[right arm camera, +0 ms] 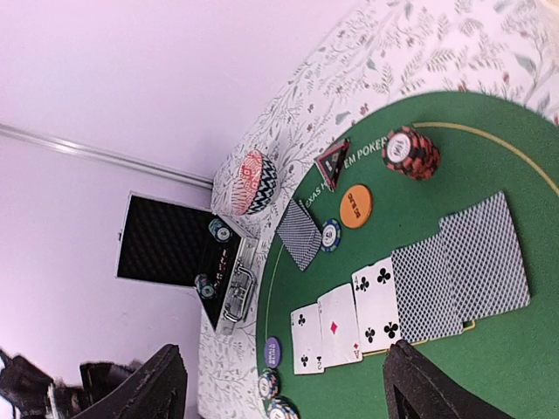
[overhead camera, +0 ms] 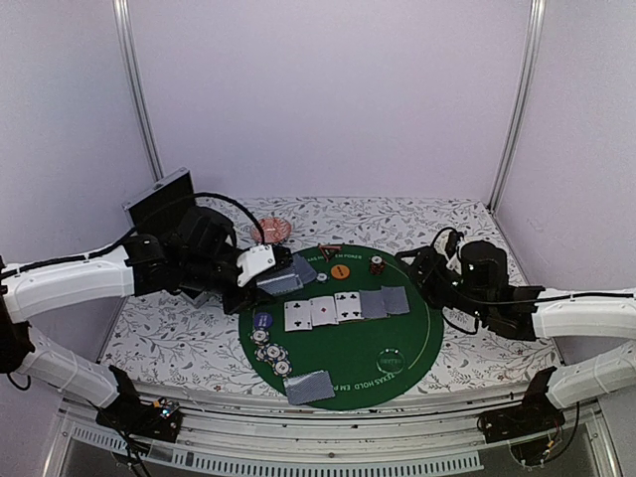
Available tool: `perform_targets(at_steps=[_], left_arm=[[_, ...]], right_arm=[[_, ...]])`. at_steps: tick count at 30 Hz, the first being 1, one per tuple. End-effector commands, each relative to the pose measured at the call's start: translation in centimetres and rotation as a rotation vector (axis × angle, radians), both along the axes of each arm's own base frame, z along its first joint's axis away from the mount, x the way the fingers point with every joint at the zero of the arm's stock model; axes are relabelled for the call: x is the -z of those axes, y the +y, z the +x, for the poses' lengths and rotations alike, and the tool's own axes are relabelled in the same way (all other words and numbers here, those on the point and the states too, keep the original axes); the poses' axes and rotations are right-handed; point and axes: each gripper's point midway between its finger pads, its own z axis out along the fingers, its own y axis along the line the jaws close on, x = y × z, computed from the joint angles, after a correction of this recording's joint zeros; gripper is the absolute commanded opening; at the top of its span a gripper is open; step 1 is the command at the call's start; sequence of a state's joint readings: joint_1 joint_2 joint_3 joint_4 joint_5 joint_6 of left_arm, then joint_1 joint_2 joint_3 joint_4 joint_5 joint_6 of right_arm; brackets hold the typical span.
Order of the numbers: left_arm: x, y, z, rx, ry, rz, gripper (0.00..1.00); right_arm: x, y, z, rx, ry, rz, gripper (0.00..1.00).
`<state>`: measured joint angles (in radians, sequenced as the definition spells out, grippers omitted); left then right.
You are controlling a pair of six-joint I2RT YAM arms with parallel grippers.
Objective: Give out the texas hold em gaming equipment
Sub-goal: Place the face-down deck piles on the poker table mat.
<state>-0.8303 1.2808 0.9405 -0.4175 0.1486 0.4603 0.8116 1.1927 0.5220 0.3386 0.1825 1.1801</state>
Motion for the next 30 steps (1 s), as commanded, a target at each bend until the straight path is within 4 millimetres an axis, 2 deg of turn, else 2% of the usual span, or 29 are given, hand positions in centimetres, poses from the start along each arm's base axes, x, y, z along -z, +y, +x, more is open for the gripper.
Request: perform_targets(at_steps=[1, 3, 8, 11, 13, 14, 19, 22, 26, 30], left_arm=[[1.9, 2.6, 3.7, -0.257, 0.089, -0.069, 0.44], [3.4, 4.0, 4.6, -0.361, 0.107, -0.069, 0.44], [6.4, 6.5, 5.3, -0.55, 0.15, -0.097, 0.44], [7.9, 7.9, 5.5, -0.651, 0.167, -0.094, 0.44], [8.4, 9.5, 6.4, -0.745, 0.136, -0.071, 0.46], [8.6, 9.7, 6.5, -0.75, 0.15, -0.068, 0.46], [8.7, 9.7, 8.9, -0.759, 0.113, -0.072, 0.46], [9.1, 8.4, 10.8, -0.727, 0.121, -0.12, 0.46], [11.3, 6.8, 13.1, -0.727, 0.184, -0.088, 0.45], [12.9, 6.8, 15.3, -0.761, 0.226, -0.117, 0.45]], right_arm=[[-1.8, -1.0, -0.4, -0.078, -0.136, -0.27, 0.8], [-3.0, -1.1, -0.4, -0.096, -0.182, -0.314, 0.8], [-4.5, -2.0, -0.8, -0.1, -0.247, -0.372, 0.8], [-5.2, -2.6, -1.1, -0.093, -0.277, -0.38, 0.8], [-5.5, -2.7, -1.3, -0.097, -0.295, -0.388, 0.8], [-5.7, -2.9, -1.4, -0.096, -0.304, -0.387, 0.8], [-6.2, -3.4, -1.6, -0.089, -0.33, -0.398, 0.8], [-6.3, -3.9, -1.8, -0.075, -0.342, -0.406, 0.8], [-6.7, -4.6, -2.1, -0.061, -0.354, -0.402, 0.8], [-7.2, -5.5, -2.4, -0.037, -0.364, -0.405, 0.79]])
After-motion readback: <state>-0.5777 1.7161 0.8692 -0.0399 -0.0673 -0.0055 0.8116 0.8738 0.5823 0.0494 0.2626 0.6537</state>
